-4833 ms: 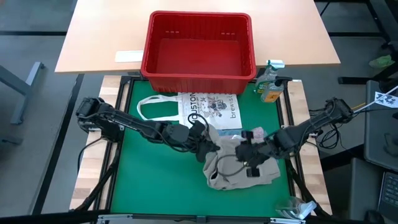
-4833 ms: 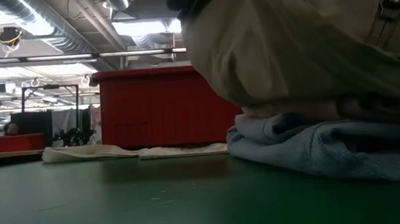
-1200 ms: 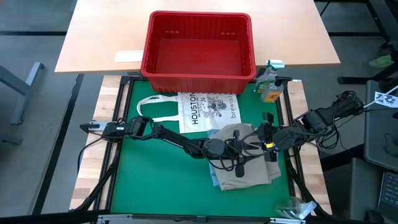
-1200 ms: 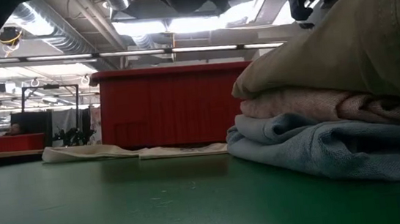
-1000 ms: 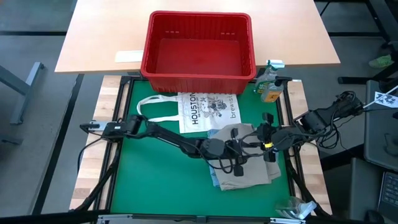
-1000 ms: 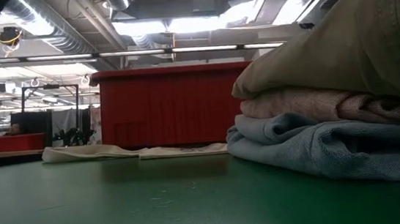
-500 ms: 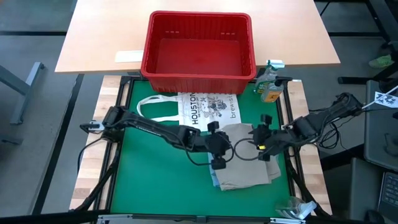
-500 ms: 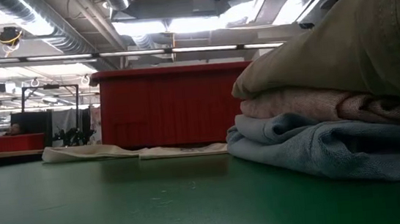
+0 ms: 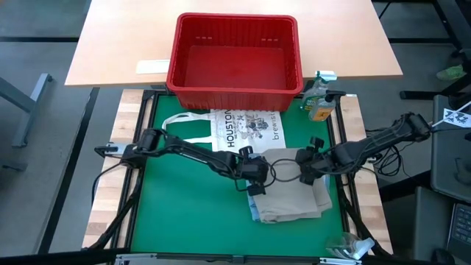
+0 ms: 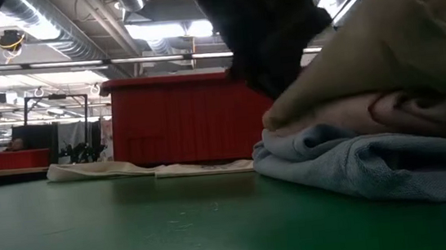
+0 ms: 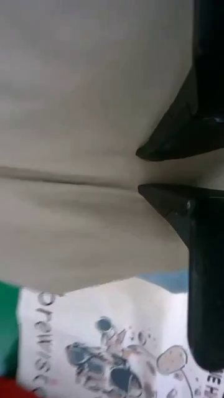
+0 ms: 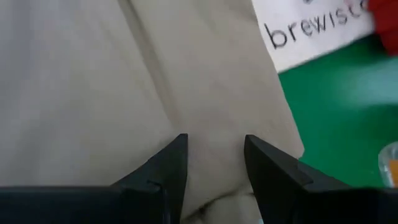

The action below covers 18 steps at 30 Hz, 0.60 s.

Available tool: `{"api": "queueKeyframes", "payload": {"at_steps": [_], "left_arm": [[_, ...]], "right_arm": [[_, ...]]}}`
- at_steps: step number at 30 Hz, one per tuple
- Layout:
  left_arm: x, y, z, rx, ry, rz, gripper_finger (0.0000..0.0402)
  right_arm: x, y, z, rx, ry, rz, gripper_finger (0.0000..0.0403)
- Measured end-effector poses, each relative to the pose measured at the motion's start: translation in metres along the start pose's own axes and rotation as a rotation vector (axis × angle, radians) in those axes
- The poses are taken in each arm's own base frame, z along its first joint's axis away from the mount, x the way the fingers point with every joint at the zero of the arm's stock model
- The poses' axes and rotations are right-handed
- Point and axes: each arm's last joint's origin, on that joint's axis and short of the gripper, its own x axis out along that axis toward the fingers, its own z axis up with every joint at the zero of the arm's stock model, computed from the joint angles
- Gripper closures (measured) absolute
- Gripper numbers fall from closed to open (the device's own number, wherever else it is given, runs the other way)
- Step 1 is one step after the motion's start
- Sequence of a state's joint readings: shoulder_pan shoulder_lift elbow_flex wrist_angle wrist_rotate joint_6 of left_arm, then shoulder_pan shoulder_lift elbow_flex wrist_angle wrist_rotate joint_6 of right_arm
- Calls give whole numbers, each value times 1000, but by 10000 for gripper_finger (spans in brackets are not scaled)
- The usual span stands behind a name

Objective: Fold Laundry from Bin
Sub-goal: Fold the light brown shorts from the red laundry basket

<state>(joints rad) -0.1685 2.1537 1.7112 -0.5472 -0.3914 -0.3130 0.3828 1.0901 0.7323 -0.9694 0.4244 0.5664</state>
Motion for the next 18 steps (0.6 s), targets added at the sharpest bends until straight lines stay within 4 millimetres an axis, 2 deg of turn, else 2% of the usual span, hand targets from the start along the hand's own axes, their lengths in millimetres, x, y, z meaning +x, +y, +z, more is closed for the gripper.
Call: {"api": "queueKeyframes", "payload": {"at_steps": [3, 7, 10, 14, 18], "left_arm": [[14, 0, -5, 4, 23, 14, 339], [14, 2, -5, 1, 26, 16, 345], [0, 7, 1, 1, 11, 9, 349], [-31, 11, 18, -27, -60, -39, 356], [-55, 6, 28, -45, -124, -121, 360]], "right_arm": [[8, 1, -6, 3, 16, 4, 243], [9, 2, -7, 3, 15, 12, 243], [-3, 0, 0, -3, 10, 27, 243], [-33, -5, 17, 3, -43, 69, 243], [-62, -8, 33, 45, -108, 183, 243]]}}
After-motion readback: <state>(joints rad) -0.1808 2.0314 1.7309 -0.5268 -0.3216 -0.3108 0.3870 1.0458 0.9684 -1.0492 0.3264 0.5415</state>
